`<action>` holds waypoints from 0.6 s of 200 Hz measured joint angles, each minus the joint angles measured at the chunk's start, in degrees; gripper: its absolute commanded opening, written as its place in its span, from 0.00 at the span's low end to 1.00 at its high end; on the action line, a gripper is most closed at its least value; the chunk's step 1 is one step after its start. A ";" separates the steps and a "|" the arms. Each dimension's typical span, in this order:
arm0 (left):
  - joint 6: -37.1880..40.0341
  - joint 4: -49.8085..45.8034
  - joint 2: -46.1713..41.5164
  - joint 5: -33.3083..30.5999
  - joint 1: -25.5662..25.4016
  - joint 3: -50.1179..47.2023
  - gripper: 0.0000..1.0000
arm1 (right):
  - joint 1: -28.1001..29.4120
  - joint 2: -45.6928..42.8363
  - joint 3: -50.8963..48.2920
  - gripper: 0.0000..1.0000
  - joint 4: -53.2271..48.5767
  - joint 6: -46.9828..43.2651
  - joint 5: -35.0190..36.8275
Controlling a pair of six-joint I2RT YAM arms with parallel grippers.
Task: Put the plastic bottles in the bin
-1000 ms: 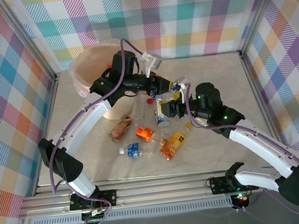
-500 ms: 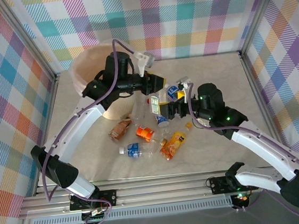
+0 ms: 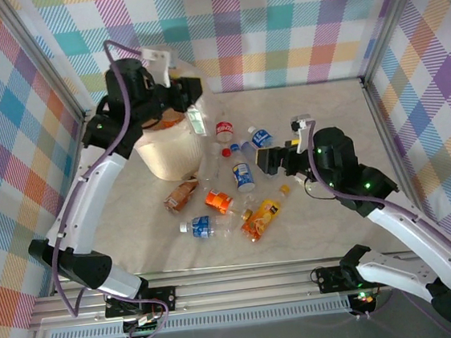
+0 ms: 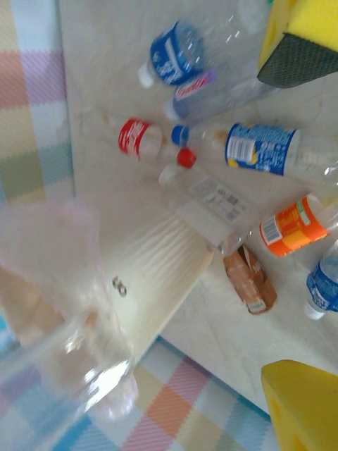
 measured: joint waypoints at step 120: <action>10.56 -3.52 11.50 -13.92 9.07 16.68 0.03 | 0.00 10.51 2.56 1.00 -17.40 16.41 11.15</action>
